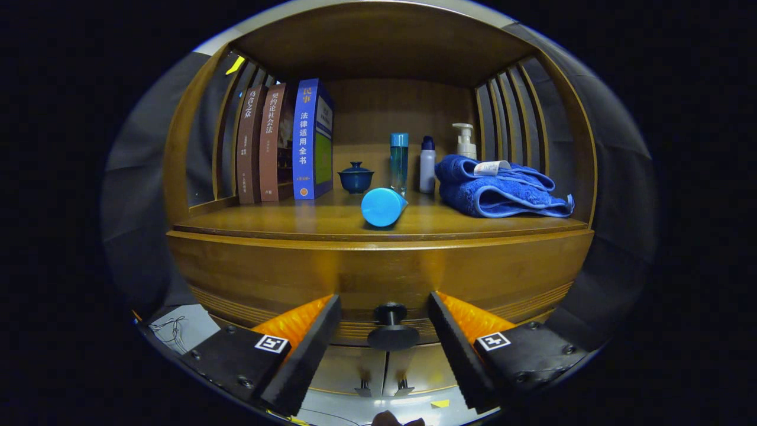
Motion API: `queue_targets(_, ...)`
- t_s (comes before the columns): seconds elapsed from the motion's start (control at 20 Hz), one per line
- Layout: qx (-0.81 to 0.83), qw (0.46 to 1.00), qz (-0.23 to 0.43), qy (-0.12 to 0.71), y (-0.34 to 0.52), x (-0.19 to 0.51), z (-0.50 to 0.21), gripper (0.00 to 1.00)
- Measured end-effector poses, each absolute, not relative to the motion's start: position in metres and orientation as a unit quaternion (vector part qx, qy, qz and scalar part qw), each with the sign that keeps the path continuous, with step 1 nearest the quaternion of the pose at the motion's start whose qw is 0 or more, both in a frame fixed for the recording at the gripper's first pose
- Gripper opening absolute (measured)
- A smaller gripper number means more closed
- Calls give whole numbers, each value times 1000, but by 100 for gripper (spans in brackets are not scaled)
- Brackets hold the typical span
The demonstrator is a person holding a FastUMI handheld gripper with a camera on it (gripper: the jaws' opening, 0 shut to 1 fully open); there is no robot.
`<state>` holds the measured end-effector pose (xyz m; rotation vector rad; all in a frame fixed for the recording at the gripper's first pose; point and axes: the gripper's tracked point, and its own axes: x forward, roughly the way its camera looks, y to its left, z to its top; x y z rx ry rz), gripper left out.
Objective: Pull open the drawer, take out the items inside it, and place them on the countertop above the cabinet.
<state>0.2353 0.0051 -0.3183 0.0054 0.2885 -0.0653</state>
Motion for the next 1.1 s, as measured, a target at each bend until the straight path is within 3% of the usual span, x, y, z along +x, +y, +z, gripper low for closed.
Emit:
queue_targets(0.25,-8,990,-30,136,2,229,-301,99)
queue_targets(1.1,50,998,26,21,16,90,-65,98)
